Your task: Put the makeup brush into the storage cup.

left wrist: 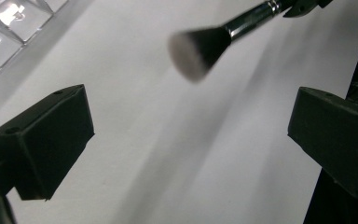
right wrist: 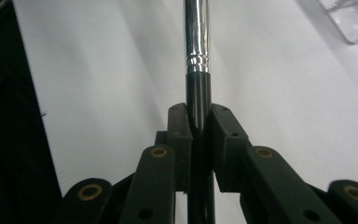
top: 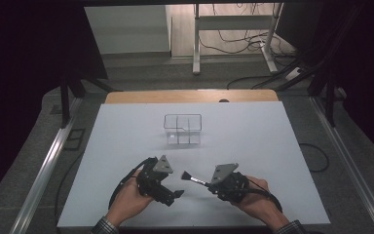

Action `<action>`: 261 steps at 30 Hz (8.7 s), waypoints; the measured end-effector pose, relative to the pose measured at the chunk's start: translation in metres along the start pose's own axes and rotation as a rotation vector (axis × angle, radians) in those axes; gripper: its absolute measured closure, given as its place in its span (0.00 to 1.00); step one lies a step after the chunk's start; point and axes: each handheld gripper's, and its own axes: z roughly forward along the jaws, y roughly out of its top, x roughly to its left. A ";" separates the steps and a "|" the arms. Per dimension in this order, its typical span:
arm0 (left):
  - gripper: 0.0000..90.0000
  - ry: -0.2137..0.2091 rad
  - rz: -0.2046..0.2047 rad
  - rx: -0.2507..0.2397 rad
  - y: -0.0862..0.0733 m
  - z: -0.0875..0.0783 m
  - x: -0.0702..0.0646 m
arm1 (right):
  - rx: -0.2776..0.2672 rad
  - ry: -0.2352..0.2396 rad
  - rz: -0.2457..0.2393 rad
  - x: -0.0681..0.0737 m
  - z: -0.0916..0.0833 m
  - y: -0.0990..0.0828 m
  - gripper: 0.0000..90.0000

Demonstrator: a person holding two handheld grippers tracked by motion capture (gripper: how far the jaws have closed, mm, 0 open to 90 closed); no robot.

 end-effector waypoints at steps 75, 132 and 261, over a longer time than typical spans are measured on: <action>0.40 -0.311 -0.336 -0.273 0.005 0.005 0.006 | -0.299 0.006 0.213 0.019 -0.003 0.006 0.87; 0.34 -0.153 -0.192 -0.250 0.011 -0.001 -0.007 | -0.269 0.021 0.219 0.012 0.002 0.012 0.87; 0.00 0.161 -0.302 -0.078 -0.125 -0.070 0.022 | -0.395 -0.011 0.356 -0.067 -0.016 0.012 0.87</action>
